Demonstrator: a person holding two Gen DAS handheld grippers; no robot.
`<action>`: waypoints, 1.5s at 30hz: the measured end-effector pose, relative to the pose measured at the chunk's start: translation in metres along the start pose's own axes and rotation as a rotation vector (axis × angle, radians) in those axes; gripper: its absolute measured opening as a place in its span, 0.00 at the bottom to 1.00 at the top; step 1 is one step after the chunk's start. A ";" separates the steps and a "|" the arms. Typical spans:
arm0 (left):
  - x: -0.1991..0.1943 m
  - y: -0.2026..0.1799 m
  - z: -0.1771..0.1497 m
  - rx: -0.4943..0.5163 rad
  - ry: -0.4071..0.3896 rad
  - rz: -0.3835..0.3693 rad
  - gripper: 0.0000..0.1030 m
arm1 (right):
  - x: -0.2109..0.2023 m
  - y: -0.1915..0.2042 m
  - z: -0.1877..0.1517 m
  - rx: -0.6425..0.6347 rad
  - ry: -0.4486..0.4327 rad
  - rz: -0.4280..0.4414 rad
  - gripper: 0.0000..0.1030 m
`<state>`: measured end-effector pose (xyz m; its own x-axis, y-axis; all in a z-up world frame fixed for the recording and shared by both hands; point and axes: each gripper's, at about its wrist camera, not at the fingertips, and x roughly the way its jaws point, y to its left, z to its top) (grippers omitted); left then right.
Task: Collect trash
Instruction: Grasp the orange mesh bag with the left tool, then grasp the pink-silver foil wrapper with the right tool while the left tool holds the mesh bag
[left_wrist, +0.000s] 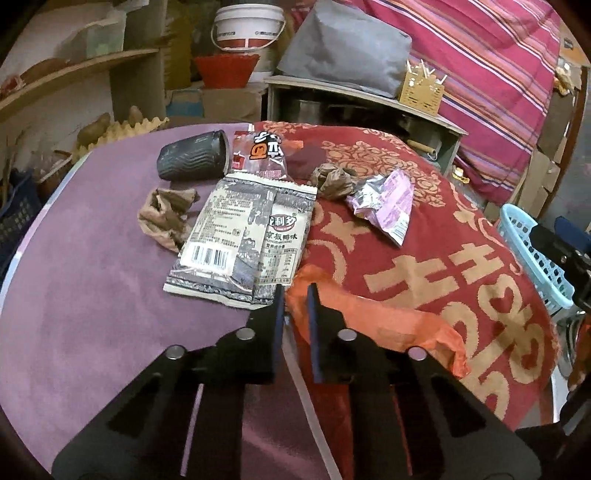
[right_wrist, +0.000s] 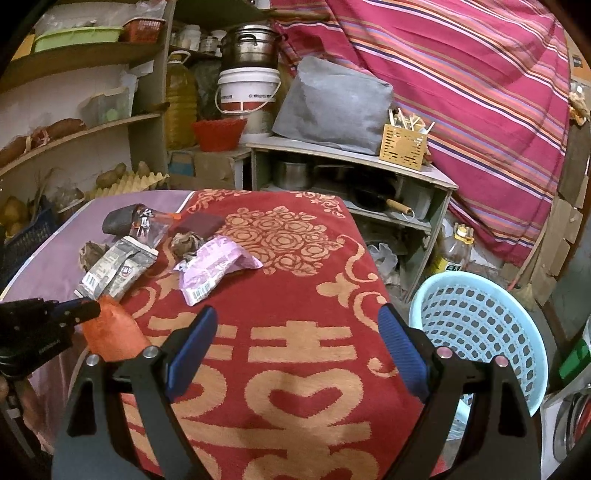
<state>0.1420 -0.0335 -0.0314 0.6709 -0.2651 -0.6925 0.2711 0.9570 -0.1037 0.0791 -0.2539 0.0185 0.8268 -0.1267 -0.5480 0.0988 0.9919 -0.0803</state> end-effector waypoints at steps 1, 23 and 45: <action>0.001 0.000 0.001 0.006 0.001 0.001 0.06 | 0.001 0.002 0.000 -0.002 0.001 -0.001 0.84; -0.041 0.042 0.059 -0.013 -0.213 0.130 0.04 | 0.056 0.042 0.026 -0.017 0.029 0.049 0.84; -0.019 0.059 0.071 -0.040 -0.209 0.171 0.04 | 0.140 0.059 0.042 0.085 0.204 0.082 0.70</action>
<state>0.1947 0.0198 0.0266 0.8333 -0.1143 -0.5408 0.1174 0.9927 -0.0289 0.2243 -0.2128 -0.0281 0.7059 -0.0365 -0.7074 0.0891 0.9953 0.0375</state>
